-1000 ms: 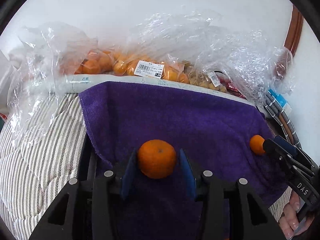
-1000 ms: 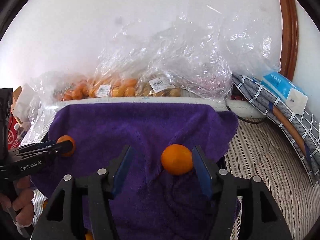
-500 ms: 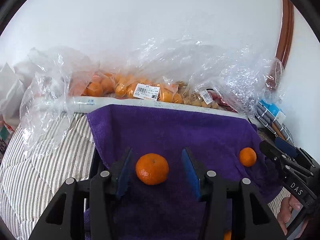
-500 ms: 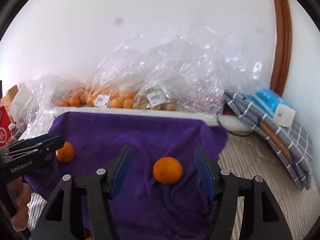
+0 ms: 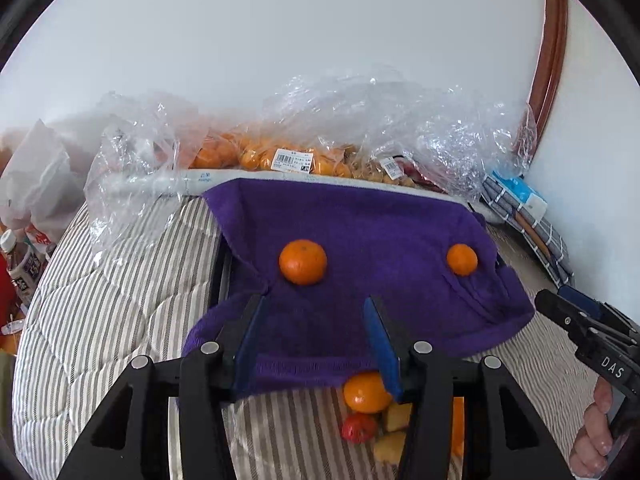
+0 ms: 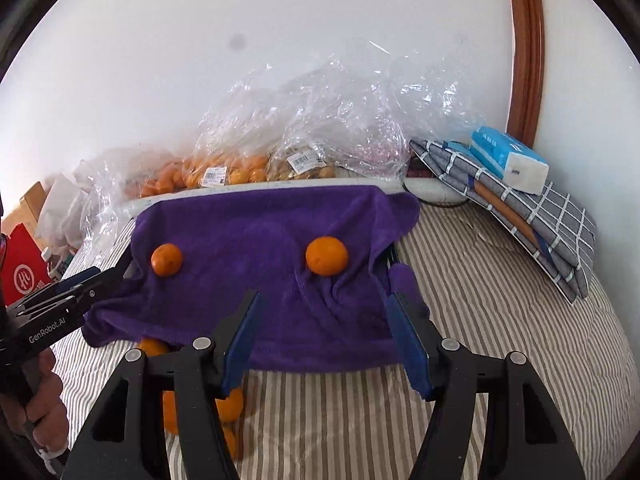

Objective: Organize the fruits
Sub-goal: 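Move the right tool back to the pile and grasp an orange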

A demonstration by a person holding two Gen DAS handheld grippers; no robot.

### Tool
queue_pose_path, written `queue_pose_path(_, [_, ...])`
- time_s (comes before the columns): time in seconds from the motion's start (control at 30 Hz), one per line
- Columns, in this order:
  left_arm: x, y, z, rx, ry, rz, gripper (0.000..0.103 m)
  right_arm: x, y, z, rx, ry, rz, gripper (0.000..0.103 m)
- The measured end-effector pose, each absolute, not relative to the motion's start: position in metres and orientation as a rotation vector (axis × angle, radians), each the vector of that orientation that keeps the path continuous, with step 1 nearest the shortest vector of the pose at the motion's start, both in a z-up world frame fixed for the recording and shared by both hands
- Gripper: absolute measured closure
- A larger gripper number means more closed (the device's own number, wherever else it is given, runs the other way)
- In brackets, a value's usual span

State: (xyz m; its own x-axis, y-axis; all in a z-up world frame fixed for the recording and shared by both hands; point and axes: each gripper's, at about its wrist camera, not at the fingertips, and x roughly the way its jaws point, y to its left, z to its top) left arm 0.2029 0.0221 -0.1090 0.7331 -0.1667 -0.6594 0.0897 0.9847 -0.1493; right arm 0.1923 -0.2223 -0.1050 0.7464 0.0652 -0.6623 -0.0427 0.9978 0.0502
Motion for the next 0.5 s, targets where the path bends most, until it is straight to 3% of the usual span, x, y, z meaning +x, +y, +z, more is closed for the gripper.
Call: queue_pose_path(0.5, [0.138,0.056,-0.142,-0.11,0.802,-0.079,0.055,0.132,-0.21,-0.146,0.048,0.806,0.137,0.042])
